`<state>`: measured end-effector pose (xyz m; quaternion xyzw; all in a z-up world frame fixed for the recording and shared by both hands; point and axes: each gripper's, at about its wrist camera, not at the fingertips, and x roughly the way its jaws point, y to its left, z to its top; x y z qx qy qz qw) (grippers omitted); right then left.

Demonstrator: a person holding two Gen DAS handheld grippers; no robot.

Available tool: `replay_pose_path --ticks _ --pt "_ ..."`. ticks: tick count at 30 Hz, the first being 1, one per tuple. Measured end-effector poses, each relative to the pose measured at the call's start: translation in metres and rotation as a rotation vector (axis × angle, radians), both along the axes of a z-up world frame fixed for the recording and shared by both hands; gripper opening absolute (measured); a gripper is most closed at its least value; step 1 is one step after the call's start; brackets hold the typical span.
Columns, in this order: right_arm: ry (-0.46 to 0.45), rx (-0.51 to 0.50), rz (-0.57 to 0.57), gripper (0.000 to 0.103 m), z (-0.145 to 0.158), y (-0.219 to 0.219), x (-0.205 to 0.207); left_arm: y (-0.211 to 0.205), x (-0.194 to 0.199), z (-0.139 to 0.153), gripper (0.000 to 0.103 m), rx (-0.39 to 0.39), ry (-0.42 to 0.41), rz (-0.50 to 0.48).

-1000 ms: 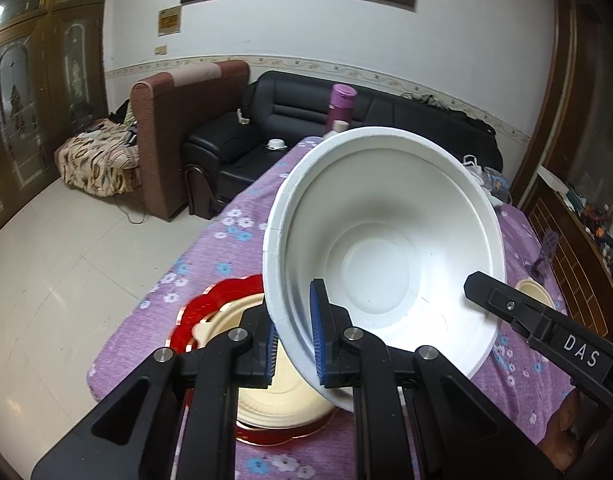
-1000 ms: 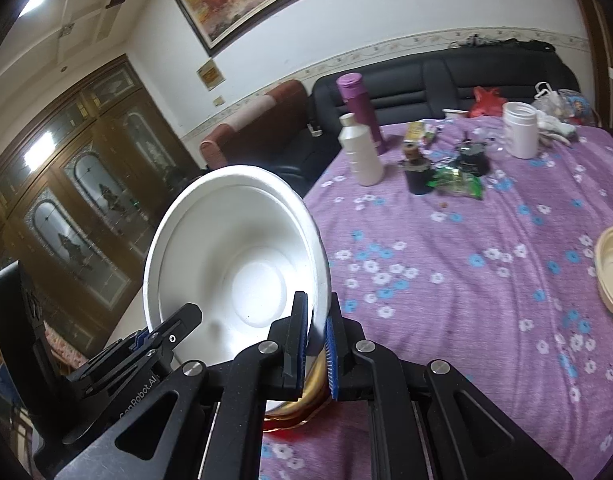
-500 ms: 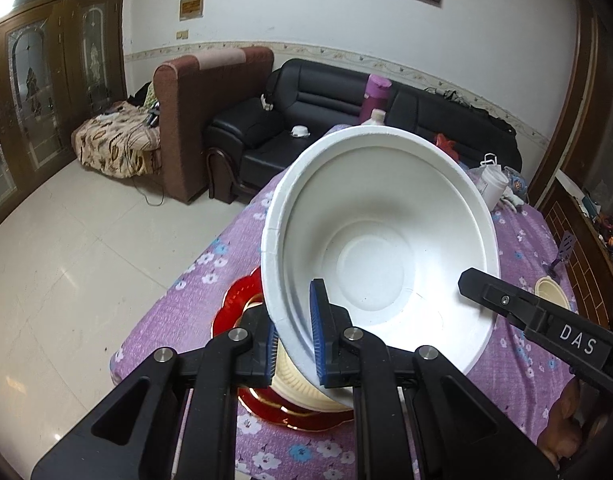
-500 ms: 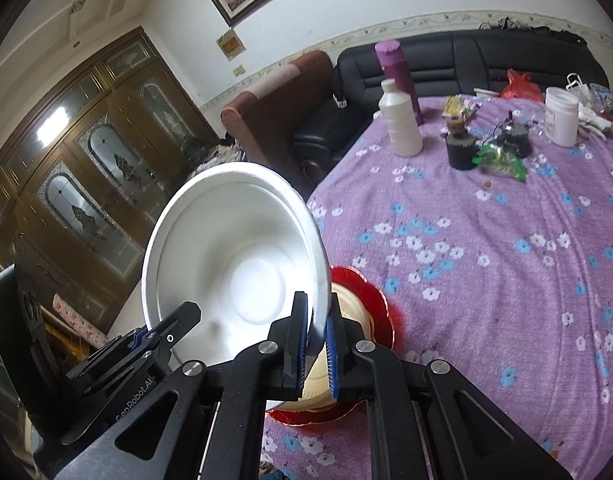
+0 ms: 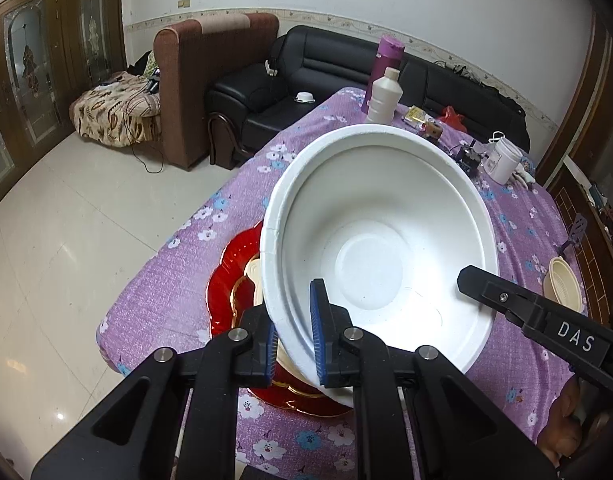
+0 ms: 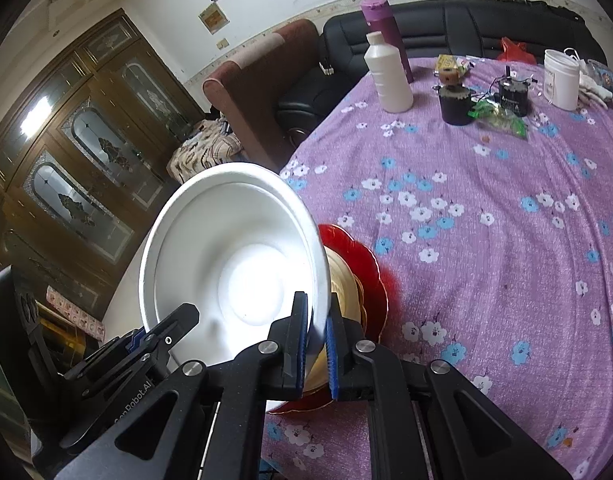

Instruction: Organize plates and bowls

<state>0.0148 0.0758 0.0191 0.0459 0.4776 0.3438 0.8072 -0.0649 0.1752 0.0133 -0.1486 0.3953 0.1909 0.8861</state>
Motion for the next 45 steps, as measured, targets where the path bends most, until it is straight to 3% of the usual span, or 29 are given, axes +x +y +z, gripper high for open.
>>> replay_pose_path --ticks 11,45 --pt "0.026 -0.026 0.008 0.008 -0.010 0.004 0.001 0.005 0.001 -0.009 0.012 -0.039 0.034 -0.008" --pt "0.071 -0.058 0.021 0.008 -0.028 0.015 0.004 0.012 0.006 -0.024 0.013 -0.055 0.078 -0.002"
